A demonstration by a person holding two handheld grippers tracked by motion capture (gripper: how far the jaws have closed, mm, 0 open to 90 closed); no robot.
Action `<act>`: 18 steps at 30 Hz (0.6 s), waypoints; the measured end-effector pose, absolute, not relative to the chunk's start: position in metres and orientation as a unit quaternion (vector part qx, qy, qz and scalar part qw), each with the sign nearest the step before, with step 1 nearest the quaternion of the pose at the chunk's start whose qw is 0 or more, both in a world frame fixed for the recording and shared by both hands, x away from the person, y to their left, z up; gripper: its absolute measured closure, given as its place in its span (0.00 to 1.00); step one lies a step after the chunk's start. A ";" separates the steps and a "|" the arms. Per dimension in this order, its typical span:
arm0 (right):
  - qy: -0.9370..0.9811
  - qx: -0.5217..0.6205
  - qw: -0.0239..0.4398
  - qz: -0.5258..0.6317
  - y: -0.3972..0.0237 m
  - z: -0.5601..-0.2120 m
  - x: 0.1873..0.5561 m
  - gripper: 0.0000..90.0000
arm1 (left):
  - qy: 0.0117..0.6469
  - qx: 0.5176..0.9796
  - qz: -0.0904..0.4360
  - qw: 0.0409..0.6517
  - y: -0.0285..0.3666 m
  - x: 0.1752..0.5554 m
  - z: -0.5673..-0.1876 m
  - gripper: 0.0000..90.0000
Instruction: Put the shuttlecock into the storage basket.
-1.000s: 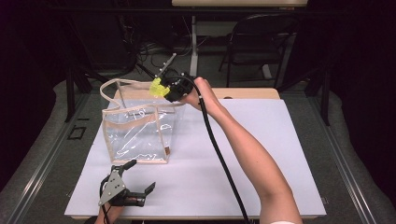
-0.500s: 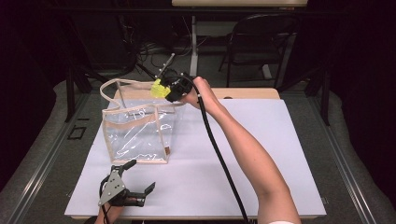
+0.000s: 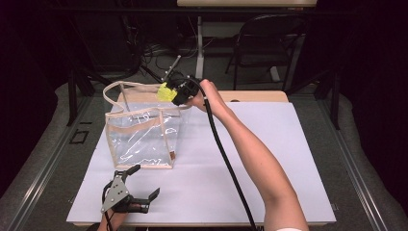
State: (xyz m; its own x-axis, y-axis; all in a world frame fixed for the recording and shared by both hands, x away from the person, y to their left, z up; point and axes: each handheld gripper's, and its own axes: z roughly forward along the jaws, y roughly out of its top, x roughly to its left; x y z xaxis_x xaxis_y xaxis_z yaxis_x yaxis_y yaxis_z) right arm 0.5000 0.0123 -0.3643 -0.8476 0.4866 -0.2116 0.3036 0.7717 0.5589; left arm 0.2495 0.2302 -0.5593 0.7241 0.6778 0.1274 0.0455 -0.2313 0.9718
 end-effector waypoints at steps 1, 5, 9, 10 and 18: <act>0.925 0.214 0.173 0.262 0.013 -0.365 0.500 0.71 | 0.247 0.734 0.278 0.569 0.230 0.249 -0.559 0.00; 0.925 0.213 0.174 0.261 0.013 -0.365 0.500 0.71 | 0.247 0.734 0.278 0.569 0.230 0.249 -0.559 0.00; 0.926 0.215 0.173 0.259 0.014 -0.365 0.500 0.71 | 0.247 0.734 0.278 0.568 0.231 0.249 -0.559 0.00; 0.926 0.215 0.174 0.257 0.014 -0.365 0.500 0.71 | 0.247 0.734 0.278 0.568 0.231 0.249 -0.559 0.00; 0.927 0.212 0.176 0.254 0.015 -0.366 0.500 0.71 | 0.247 0.734 0.277 0.568 0.231 0.249 -0.559 0.00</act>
State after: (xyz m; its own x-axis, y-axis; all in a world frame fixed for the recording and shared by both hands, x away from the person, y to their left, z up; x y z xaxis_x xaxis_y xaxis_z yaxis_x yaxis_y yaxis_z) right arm 0.4996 0.0146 -0.3655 -0.8485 0.4817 -0.2191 0.3027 0.7814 0.5457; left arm 0.2493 0.2306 -0.5593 0.7238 0.6784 0.1260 0.0479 -0.2316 0.9716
